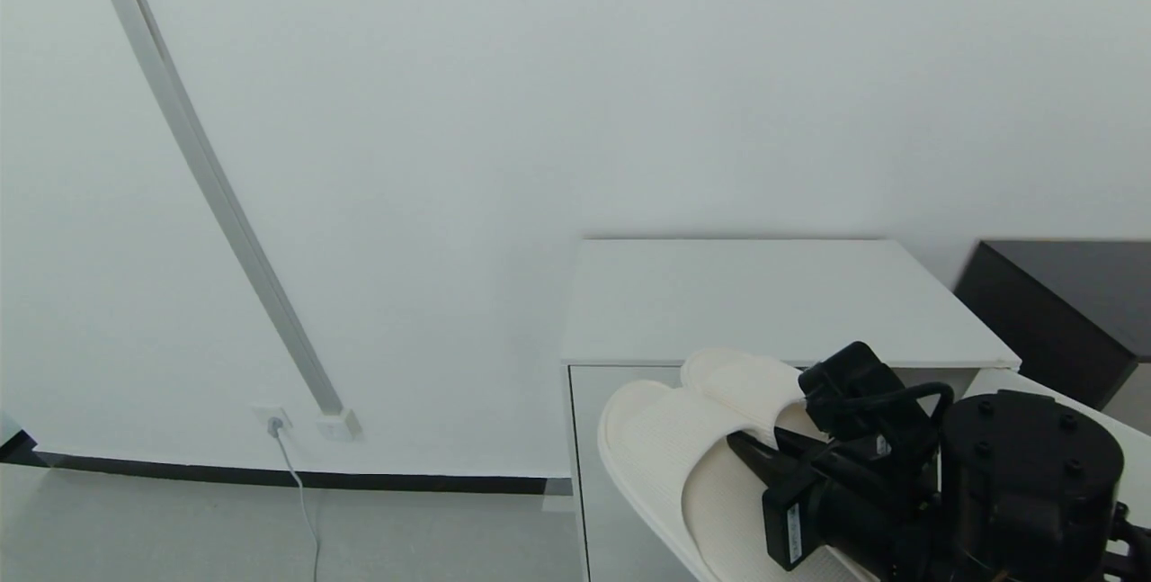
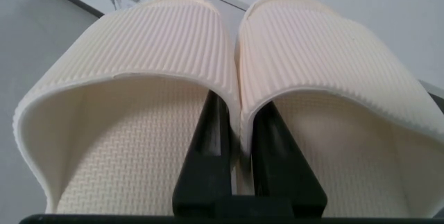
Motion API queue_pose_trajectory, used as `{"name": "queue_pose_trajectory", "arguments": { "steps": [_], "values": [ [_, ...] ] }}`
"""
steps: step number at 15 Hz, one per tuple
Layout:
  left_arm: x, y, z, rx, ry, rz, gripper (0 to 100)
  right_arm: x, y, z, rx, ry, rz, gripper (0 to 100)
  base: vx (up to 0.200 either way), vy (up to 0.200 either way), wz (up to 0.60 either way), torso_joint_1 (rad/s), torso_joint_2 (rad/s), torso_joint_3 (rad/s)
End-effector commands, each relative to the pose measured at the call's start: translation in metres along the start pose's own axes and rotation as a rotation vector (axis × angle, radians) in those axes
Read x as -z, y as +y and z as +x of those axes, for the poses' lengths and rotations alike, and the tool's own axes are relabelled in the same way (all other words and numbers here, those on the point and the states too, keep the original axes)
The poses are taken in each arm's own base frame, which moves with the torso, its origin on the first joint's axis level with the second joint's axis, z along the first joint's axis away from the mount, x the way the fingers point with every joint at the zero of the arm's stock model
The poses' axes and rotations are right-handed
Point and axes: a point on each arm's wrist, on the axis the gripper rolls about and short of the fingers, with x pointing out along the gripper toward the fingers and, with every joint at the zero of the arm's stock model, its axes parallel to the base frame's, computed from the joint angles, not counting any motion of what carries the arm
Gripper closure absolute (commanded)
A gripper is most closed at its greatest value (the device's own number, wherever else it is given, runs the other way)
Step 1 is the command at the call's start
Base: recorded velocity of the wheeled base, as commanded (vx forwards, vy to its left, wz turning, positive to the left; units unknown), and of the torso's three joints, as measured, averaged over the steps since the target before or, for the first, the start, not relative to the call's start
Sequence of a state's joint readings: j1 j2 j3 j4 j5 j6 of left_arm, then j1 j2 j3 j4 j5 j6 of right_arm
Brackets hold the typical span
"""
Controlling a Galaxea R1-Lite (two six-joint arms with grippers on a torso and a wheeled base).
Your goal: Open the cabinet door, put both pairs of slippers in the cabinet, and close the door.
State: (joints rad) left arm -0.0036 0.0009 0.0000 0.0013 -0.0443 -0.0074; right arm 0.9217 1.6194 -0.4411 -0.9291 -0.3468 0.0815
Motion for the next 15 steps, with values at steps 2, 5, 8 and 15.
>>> {"name": "queue_pose_trajectory", "arguments": {
  "steps": [2,5,8,15],
  "values": [
    [0.0,0.0003,-0.0001,-0.014,-0.001,-0.002,100,0.0013,0.0003,0.0009,0.0,0.005,-0.002,100,0.0,0.0,0.0,0.0,0.0,0.0],
    [-0.0001,0.0003,-0.0001,-0.014,-0.002,-0.005,100,0.0006,0.0001,0.0003,0.0,0.002,-0.001,100,0.0,-0.2,0.0,0.002,0.0,0.004],
    [0.0,0.0003,0.0001,-0.014,0.001,-0.005,100,0.0007,0.0,-0.0001,0.0,0.002,0.0,100,0.0,-0.2,0.0,0.002,0.0,0.002],
    [0.0,0.0003,-0.0001,-0.014,-0.001,-0.006,100,0.0026,-0.0003,-0.0004,0.0,0.009,-0.001,100,0.0,-0.2,0.0,0.004,0.0,0.002]
  ]
}}
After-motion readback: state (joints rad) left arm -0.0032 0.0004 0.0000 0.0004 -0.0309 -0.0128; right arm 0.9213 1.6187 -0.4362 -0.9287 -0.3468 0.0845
